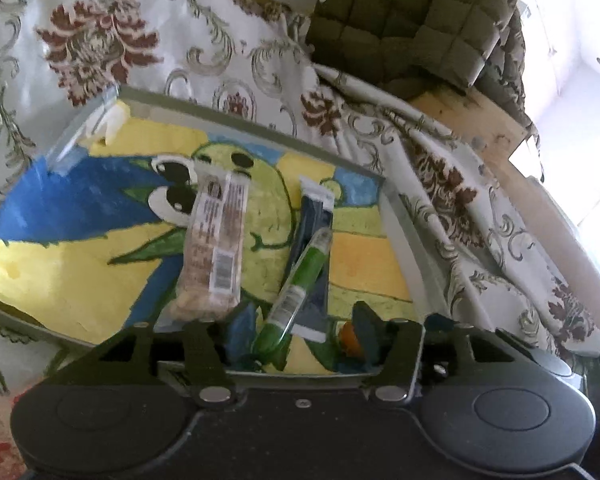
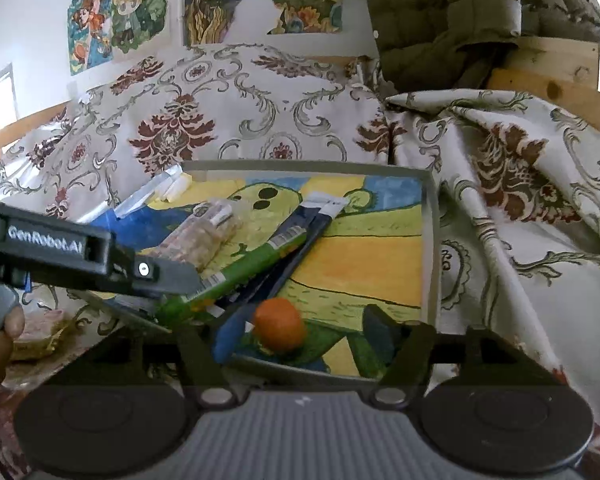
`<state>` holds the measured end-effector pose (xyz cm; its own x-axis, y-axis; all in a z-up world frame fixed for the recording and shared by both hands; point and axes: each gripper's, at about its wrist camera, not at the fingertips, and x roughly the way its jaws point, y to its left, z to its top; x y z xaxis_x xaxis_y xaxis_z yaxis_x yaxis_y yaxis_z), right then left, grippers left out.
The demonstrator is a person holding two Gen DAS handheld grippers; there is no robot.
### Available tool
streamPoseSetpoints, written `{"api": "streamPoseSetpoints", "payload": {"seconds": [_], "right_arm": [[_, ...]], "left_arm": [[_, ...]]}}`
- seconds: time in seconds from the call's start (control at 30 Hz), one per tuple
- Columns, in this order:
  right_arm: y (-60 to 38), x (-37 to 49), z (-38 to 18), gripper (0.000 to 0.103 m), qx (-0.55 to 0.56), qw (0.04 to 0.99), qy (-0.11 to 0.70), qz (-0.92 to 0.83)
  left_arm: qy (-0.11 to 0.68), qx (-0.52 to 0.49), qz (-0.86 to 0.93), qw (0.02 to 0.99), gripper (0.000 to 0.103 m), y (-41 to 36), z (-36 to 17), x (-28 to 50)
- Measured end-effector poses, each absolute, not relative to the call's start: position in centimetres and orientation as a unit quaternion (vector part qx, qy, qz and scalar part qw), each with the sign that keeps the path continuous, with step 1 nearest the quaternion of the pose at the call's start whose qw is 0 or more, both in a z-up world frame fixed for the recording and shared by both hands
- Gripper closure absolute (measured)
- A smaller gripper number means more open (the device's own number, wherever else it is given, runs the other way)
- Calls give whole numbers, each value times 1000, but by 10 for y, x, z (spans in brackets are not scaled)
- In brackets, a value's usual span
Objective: Organize snacks
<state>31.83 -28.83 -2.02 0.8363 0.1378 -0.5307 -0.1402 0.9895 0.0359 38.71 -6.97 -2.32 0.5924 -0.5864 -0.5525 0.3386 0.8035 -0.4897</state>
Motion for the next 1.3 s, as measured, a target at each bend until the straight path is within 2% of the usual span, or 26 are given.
{"api": "streamPoseSetpoints", "payload": {"seconds": [0.03, 0.1, 0.3, 0.4, 0.7, 1.3], "right_arm": [[-289, 316, -18, 28, -1, 959, 274, 71], [-290, 311, -15, 23, 1, 960, 270, 69], [-294, 293, -1, 8, 12, 967, 249, 53], [-295, 282, 6, 2, 18, 971, 236, 45], [-297, 233, 29, 0, 45, 978, 199, 40], [-285, 106, 53, 0, 54, 988, 140, 46]], "left_arm": [[361, -169, -261, 879, 42, -69, -20, 384], [349, -171, -251, 887, 28, -66, -15, 378], [292, -159, -209, 920, 15, -56, 2, 345], [276, -151, -180, 932, 2, -51, 12, 331], [221, -116, -121, 961, 1, -44, 32, 253], [232, -97, -71, 965, 1, -39, 25, 104]]}}
